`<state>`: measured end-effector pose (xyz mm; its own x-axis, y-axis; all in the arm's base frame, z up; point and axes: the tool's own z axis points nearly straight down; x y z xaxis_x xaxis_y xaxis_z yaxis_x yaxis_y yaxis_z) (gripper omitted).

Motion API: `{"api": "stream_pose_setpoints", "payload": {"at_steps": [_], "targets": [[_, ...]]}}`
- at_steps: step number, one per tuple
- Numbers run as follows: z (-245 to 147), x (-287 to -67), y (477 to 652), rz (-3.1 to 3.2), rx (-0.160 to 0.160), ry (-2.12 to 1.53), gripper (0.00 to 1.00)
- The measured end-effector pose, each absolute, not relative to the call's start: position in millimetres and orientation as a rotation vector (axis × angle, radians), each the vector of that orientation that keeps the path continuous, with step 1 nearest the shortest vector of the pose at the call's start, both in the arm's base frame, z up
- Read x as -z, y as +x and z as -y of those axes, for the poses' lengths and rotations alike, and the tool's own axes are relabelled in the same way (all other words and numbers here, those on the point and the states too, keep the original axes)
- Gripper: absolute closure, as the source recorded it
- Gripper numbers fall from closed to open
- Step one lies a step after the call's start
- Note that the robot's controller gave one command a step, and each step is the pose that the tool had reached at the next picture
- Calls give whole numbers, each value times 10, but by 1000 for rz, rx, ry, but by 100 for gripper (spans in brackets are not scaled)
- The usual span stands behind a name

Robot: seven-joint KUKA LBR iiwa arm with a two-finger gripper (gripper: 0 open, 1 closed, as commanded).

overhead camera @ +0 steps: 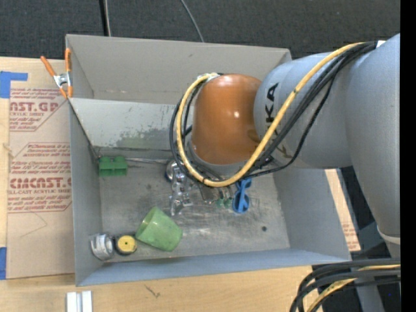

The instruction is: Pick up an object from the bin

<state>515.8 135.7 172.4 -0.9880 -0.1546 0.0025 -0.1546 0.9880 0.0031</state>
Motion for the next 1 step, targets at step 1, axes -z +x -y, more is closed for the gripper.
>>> {"api": "stream_pose_setpoints", "payload": {"at_steps": [1], "targets": [[-1052,-3451,5650,3099,0,585,100]]}}
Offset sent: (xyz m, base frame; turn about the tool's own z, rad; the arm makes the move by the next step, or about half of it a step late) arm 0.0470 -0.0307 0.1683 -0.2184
